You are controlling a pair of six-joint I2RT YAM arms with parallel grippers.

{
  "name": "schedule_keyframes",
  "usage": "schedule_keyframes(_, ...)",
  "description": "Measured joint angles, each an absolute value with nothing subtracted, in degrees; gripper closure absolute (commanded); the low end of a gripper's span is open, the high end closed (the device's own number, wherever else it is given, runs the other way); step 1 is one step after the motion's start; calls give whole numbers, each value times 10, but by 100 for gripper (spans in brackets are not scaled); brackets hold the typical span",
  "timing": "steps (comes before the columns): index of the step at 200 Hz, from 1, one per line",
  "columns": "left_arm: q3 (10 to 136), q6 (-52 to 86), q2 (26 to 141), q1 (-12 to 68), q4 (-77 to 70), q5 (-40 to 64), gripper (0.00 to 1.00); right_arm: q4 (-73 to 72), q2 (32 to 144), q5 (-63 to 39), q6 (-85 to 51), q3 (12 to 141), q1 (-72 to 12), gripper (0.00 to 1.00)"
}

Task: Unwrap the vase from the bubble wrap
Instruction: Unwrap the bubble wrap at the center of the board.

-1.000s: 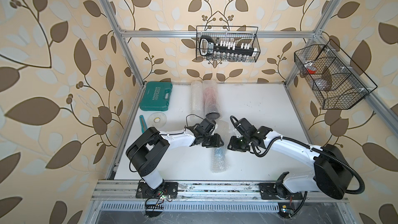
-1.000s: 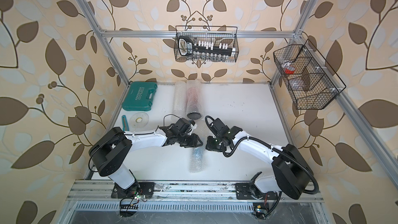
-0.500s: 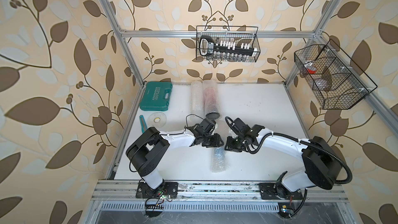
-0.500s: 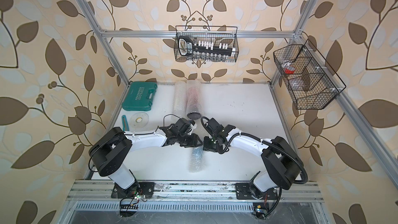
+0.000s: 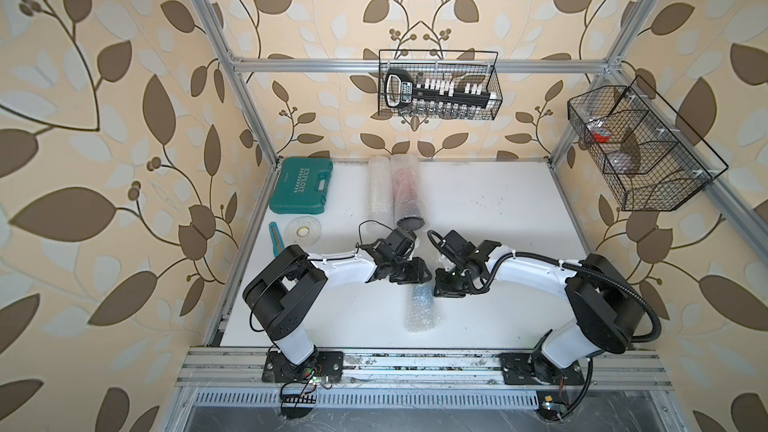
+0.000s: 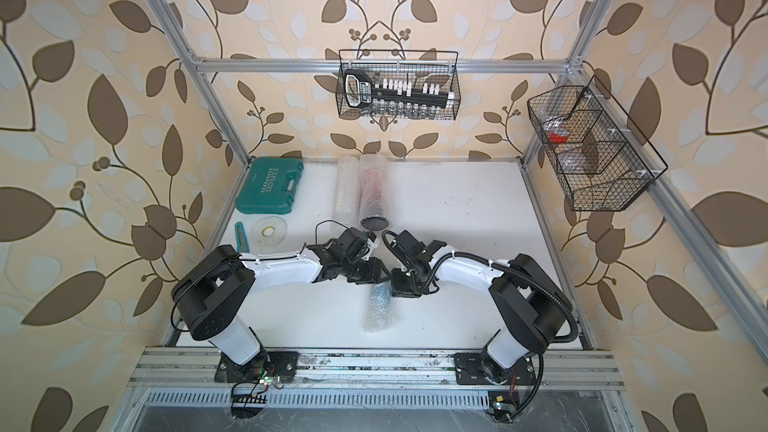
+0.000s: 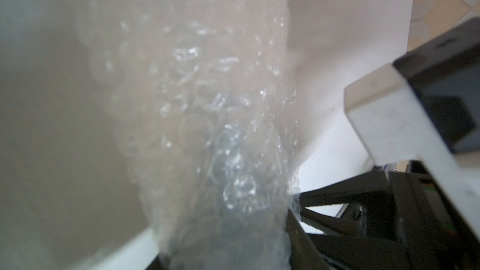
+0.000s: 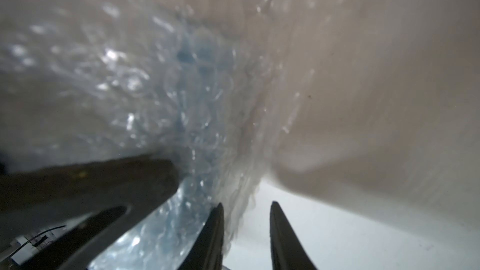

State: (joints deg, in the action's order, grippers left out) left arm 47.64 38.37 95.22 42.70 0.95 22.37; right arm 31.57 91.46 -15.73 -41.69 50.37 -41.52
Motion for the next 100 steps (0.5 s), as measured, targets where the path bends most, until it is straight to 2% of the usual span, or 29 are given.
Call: schedule_keyframes(100,464,394,950,427,-15,223,68,295,905,-152,-449,493,-415,71)
